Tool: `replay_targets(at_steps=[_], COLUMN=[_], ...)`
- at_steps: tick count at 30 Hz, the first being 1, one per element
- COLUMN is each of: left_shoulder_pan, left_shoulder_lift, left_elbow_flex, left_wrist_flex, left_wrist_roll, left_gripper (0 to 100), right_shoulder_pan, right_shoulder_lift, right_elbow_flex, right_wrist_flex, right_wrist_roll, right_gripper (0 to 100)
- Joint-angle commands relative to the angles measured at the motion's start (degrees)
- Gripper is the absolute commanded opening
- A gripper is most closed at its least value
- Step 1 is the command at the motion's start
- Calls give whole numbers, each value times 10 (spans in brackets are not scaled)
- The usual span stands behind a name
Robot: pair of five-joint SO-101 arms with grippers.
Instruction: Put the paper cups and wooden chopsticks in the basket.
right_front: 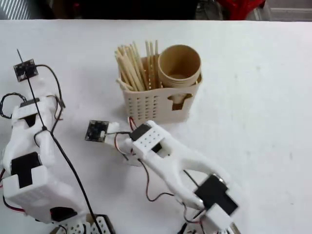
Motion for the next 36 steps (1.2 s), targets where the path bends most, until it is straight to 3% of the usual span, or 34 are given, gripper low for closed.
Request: replay_targets(at_steps=[1, 10, 15, 23, 29, 36], left_shoulder_pan=[7, 7, 7, 7, 7, 7], left_shoulder_lift=[-4, -4, -4, -4, -4, -4], left_elbow_flex=[-13, -13, -13, -12, -12, -13], left_wrist_flex=[-10, -10, -10, -10, -10, -10], left_wrist_roll=[4, 4, 4, 4, 4, 4], left_gripper=[157, 157, 157, 157, 157, 157], right_shoulder_pan=[26, 34, 36, 37, 39, 89], right_shoulder_lift=[-129, -521, -645, -570, -422, -308], right_elbow_flex=[17, 97, 47, -22, -122, -197], right_wrist_flex=[18, 16, -62, -355, -379, -378], right_wrist_roll=[-25, -44, -83, -81, -84, -85], right_gripper=[17, 17, 17, 18, 18, 18])
